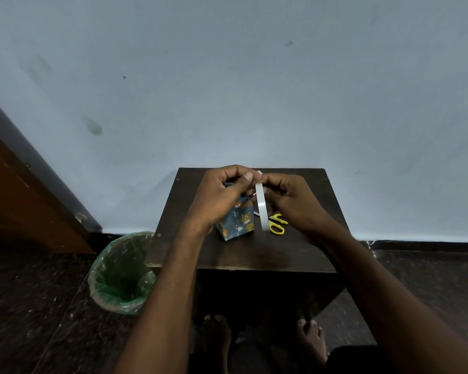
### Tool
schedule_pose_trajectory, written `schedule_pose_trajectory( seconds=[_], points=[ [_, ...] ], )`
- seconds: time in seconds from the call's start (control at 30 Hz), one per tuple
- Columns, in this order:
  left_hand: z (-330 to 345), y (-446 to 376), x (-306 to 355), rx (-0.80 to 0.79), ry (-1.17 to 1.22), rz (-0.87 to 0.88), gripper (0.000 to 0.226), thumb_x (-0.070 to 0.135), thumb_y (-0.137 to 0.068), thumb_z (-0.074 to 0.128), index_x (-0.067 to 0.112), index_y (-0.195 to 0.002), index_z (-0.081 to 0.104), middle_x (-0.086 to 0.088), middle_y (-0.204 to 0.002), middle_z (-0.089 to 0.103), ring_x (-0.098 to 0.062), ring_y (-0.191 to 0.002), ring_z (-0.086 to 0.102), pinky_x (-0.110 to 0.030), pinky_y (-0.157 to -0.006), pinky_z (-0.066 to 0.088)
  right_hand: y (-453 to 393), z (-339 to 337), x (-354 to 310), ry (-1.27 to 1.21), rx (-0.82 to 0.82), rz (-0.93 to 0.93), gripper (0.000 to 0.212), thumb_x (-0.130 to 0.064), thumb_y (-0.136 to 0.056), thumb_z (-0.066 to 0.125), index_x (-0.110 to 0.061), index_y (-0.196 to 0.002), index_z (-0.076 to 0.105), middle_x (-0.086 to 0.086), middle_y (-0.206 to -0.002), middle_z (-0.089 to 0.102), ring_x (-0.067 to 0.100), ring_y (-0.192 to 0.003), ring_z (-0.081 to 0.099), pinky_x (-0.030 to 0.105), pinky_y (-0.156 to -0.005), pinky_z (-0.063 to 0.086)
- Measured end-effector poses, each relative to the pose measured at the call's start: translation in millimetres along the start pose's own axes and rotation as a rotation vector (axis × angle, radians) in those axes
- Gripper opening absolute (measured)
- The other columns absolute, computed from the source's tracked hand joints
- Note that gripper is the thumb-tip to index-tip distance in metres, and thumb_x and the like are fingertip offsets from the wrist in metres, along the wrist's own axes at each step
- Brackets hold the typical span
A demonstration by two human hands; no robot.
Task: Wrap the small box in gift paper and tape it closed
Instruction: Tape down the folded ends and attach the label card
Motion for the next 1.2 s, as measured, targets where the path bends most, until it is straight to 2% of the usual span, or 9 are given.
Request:
schedule_pose_trajectory(
  seconds=[0.2, 0.27, 0.37, 0.47, 0.57, 0.7, 0.87, 1.03, 1.2],
  points=[
    [-0.4, -0.3, -6.5, -0.077, 0.122, -0.073, 0.023, 0.02, -0.107, 0.062, 0.018, -0.102, 0.084, -0.033, -0.105, 0.072, -0.027, -0.09, 0.069, -0.033, -0.085, 0.061, 1.2, 0.6, 1.6, -0.01, -0.003, 0.025, 0.021, 0.0, -0.105, 0.057, -0.004, -0.106, 0.077, 0.008, -0.101, 0.08, 0.016, -0.091, 0.076, 0.022, -0.068, 0.057],
    [-1.6, 0.5, -7.5, -0.081, 0.152, -0.103, 0.016, 0.015, -0.102, 0.069, 0.015, -0.104, 0.084, -0.027, -0.105, 0.076, -0.028, -0.093, 0.07, -0.034, -0.088, 0.062, 1.2, 0.1, 0.3, 0.0, -0.012, 0.018, 0.02, 0.001, -0.104, 0.058, -0.003, -0.103, 0.077, 0.01, -0.099, 0.079, 0.017, -0.087, 0.075, 0.023, -0.067, 0.056],
    [-4.3, 0.7, -8.4, 0.003, 0.149, -0.133, 0.011, 0.008, -0.096, 0.074, 0.012, -0.1, 0.084, -0.011, -0.1, 0.082, -0.025, -0.091, 0.072, -0.024, -0.079, 0.06, -0.1, 1.2, -0.4, 0.026, -0.001, 0.003, 0.021, 0.001, -0.104, 0.057, -0.004, -0.101, 0.077, 0.014, -0.098, 0.078, 0.022, -0.087, 0.074, 0.021, -0.065, 0.054],
    [-3.7, 0.1, -8.6, 0.05, 0.139, -0.15, 0.009, 0.011, -0.096, 0.075, 0.014, -0.098, 0.084, -0.003, -0.101, 0.083, -0.017, -0.096, 0.077, -0.023, -0.081, 0.058, -1.1, 0.9, -1.9, 0.143, 0.023, -0.043, 0.025, 0.0, -0.104, 0.055, -0.011, -0.1, 0.077, 0.002, -0.091, 0.077, 0.015, -0.083, 0.072, 0.025, -0.067, 0.055],
    [-6.1, -0.6, -8.3, 0.096, 0.164, -0.168, 0.009, 0.015, -0.097, 0.075, 0.013, -0.099, 0.083, -0.004, -0.1, 0.083, -0.016, -0.093, 0.078, -0.026, -0.081, 0.058, -0.6, 0.8, -5.7, 0.289, 0.049, -0.085, 0.03, 0.0, -0.103, 0.056, -0.022, -0.094, 0.075, -0.02, -0.08, 0.071, -0.003, -0.076, 0.064, 0.013, -0.069, 0.047],
    [-10.2, 1.2, -5.3, 0.153, 0.211, -0.174, 0.013, 0.013, -0.1, 0.071, 0.005, -0.104, 0.081, -0.008, -0.104, 0.082, -0.02, -0.095, 0.078, -0.029, -0.08, 0.061, -2.0, 0.1, -3.4, 0.433, 0.099, -0.106, 0.023, -0.008, -0.103, 0.062, -0.027, -0.098, 0.074, -0.016, -0.092, 0.068, -0.004, -0.089, 0.061, 0.007, -0.073, 0.039],
    [-6.8, 4.3, -0.9, 0.173, 0.3, -0.196, 0.014, 0.013, -0.103, 0.068, 0.004, -0.11, 0.076, -0.012, -0.102, 0.082, -0.022, -0.091, 0.079, -0.028, -0.073, 0.061, -3.0, -1.5, -2.7, 0.396, 0.121, -0.065, 0.019, -0.008, -0.104, 0.06, -0.014, -0.102, 0.078, -0.001, -0.096, 0.075, 0.009, -0.085, 0.067, 0.011, -0.068, 0.047],
    [-6.9, 4.0, 3.2, 0.156, 0.254, -0.191, 0.014, 0.015, -0.104, 0.066, 0.01, -0.115, 0.074, -0.011, -0.101, 0.083, -0.02, -0.088, 0.079, -0.024, -0.067, 0.058, -2.2, -3.0, 3.0, 0.345, 0.102, 0.001, 0.022, -0.009, -0.105, 0.058, -0.015, -0.102, 0.079, -0.013, -0.09, 0.075, 0.003, -0.082, 0.068, 0.02, -0.071, 0.052],
    [-4.9, 4.9, 5.2, 0.079, 0.22, -0.191, 0.029, 0.005, -0.093, 0.077, 0.012, -0.121, 0.074, -0.012, -0.102, 0.082, -0.024, -0.095, 0.08, -0.026, -0.075, 0.06, -0.7, -3.4, 5.7, 0.26, 0.087, 0.037, 0.023, -0.012, -0.107, 0.056, -0.014, -0.099, 0.078, -0.01, -0.083, 0.074, 0.004, -0.073, 0.066, 0.028, -0.069, 0.054]
  ],
)
Point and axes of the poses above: each hand's wrist, its own y-axis away from the middle knuckle, its own z-axis out of the palm, x = y × z, the point moved 7 cm from there along -y, towards the middle knuckle
